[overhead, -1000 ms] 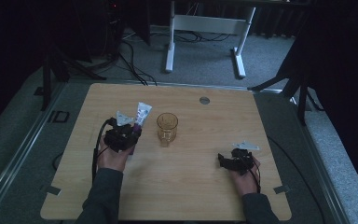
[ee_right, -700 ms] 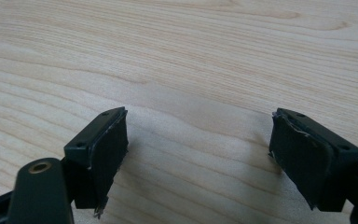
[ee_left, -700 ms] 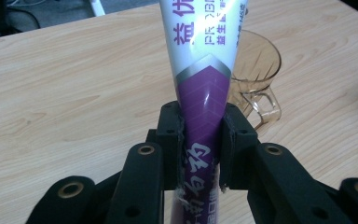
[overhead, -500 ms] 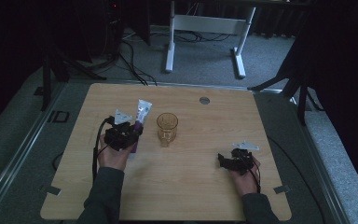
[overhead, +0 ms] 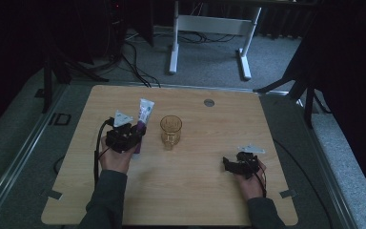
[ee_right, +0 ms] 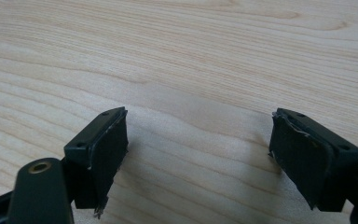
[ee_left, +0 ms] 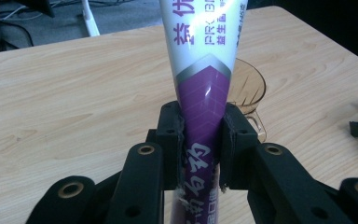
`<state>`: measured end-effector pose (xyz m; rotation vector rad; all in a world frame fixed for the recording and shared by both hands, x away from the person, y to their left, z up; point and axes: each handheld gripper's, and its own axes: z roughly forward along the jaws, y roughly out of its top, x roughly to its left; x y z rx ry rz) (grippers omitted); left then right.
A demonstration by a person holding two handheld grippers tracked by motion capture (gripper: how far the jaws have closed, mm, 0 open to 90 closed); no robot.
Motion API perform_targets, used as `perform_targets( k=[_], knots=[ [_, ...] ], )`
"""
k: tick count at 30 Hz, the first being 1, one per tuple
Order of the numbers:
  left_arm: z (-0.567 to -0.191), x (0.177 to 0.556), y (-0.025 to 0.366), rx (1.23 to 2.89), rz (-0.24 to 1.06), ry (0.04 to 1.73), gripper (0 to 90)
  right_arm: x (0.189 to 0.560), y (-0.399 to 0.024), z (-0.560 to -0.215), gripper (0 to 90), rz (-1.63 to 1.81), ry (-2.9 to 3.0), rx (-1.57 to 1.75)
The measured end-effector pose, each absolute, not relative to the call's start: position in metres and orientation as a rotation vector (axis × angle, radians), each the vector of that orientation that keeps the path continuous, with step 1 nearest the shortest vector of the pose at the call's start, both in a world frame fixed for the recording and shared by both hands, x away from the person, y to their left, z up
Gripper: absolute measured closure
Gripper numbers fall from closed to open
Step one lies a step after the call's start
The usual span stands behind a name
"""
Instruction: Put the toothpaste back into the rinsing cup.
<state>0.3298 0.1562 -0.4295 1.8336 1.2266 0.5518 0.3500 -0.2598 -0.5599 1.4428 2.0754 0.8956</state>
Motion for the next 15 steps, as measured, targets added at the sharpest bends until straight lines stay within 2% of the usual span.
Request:
perform_targets(
  k=[15],
  knots=[
    [-0.4238,0.3325,0.1567,1.806,0.553,1.208,72.8,0.3500,-0.2599,-0.5598,19.2,0.895,2.076,1.443]
  ],
)
